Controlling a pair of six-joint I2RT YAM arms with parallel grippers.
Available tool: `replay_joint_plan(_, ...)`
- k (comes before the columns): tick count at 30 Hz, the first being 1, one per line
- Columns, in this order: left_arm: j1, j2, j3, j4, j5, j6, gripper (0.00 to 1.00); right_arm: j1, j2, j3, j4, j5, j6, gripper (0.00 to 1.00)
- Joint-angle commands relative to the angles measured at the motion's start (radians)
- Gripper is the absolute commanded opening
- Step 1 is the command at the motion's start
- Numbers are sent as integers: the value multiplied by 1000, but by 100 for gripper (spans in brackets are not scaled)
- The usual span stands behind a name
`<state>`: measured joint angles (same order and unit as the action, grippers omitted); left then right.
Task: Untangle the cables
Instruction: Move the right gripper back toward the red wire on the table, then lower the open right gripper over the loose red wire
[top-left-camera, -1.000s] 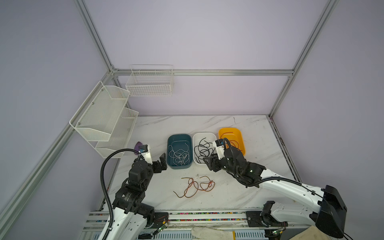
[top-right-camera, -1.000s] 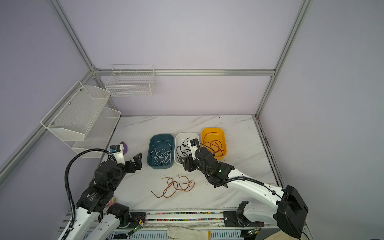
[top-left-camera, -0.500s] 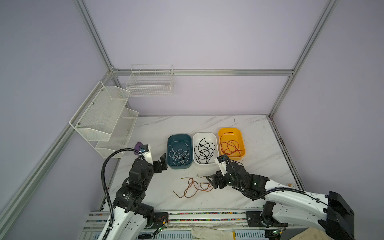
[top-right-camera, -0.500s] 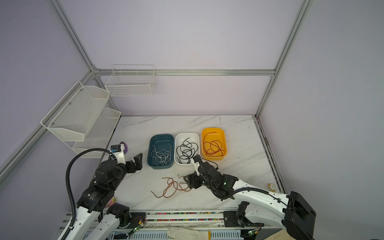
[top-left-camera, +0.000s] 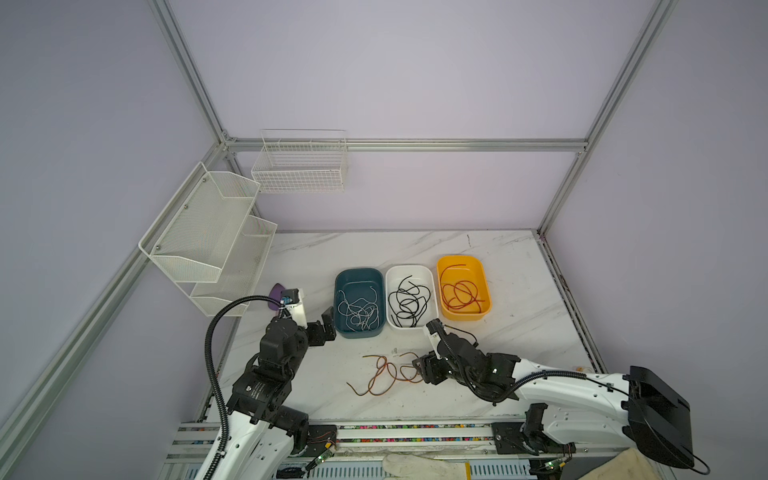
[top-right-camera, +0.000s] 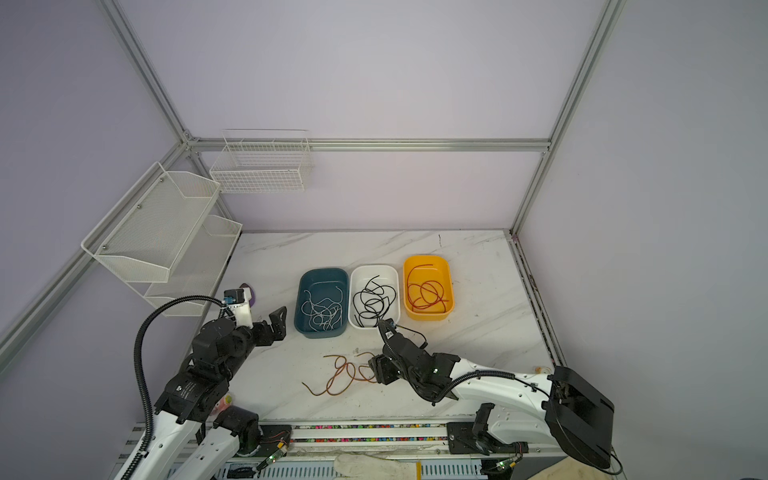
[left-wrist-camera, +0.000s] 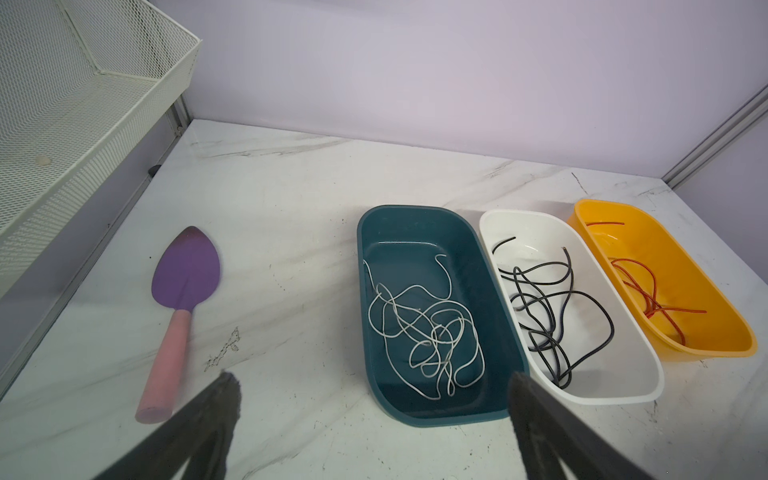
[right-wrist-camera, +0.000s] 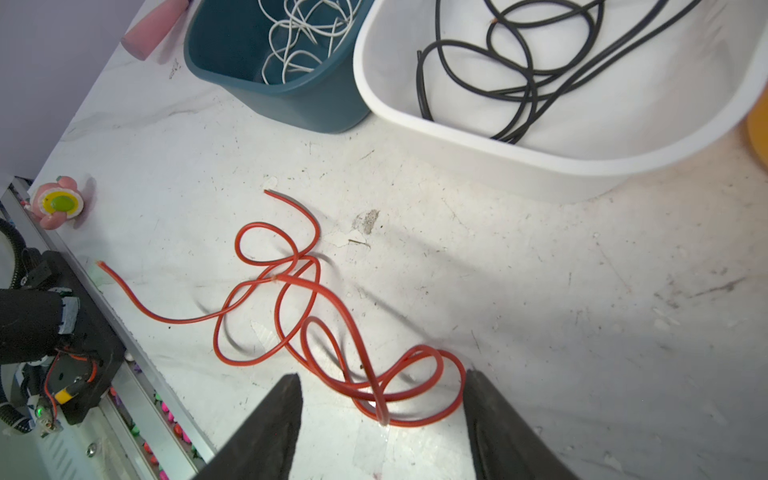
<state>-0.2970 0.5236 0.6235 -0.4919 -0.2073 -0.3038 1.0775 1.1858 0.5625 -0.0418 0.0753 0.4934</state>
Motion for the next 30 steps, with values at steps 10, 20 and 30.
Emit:
replay_joint_plan(10, -5, 6, -45, 44, 19, 2, 100, 6, 73, 14, 94, 46, 4, 52)
replay_joint_plan(20, -7, 5, -45, 44, 19, 2, 100, 6, 76, 14, 86, 73, 8, 22)
replay_joint_plan(30, -8, 9, -45, 44, 26, 1, 100, 6, -137, 15, -35, 205, 43, 5)
